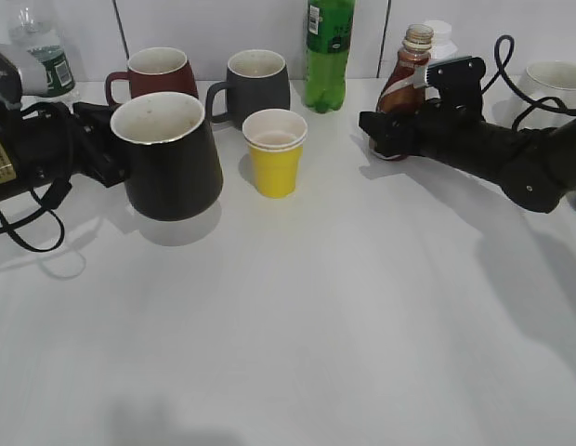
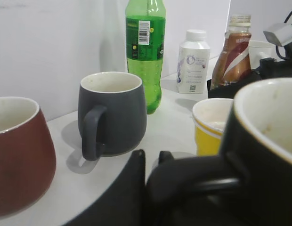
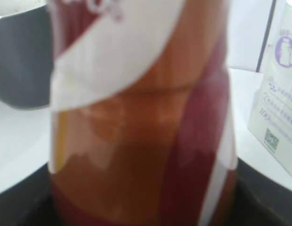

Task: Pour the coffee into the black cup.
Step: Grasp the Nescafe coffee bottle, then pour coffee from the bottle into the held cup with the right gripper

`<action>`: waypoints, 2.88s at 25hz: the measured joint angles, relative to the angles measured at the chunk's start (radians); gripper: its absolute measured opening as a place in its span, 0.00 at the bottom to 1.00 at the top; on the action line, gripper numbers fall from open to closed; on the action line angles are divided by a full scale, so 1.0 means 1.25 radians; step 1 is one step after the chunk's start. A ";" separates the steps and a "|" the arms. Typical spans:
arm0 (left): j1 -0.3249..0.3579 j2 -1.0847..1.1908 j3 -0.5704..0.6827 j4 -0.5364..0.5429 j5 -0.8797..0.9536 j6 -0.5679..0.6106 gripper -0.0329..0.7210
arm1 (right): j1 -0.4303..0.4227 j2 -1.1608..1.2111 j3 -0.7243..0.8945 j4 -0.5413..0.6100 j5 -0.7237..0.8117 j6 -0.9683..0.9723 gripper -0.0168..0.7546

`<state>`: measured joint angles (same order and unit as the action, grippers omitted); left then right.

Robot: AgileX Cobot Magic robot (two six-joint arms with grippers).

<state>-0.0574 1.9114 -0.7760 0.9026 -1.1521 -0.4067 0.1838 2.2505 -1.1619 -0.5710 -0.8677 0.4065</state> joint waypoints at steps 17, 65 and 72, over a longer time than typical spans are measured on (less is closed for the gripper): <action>-0.045 -0.003 0.000 0.115 0.000 -0.047 0.11 | 0.000 -0.127 0.165 -0.040 0.007 -0.051 0.71; -0.419 -0.003 -0.199 -0.019 0.216 -0.109 0.11 | 0.000 -0.570 0.344 -0.212 0.097 -0.886 0.71; -0.419 -0.003 -0.199 -0.018 0.224 -0.109 0.11 | 0.000 -0.570 0.344 -0.136 0.069 -0.993 0.71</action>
<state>-0.5807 1.9074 -1.0245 0.8796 -0.8723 -0.5433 0.1838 1.5381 -0.7320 -0.7408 -0.7812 -0.8350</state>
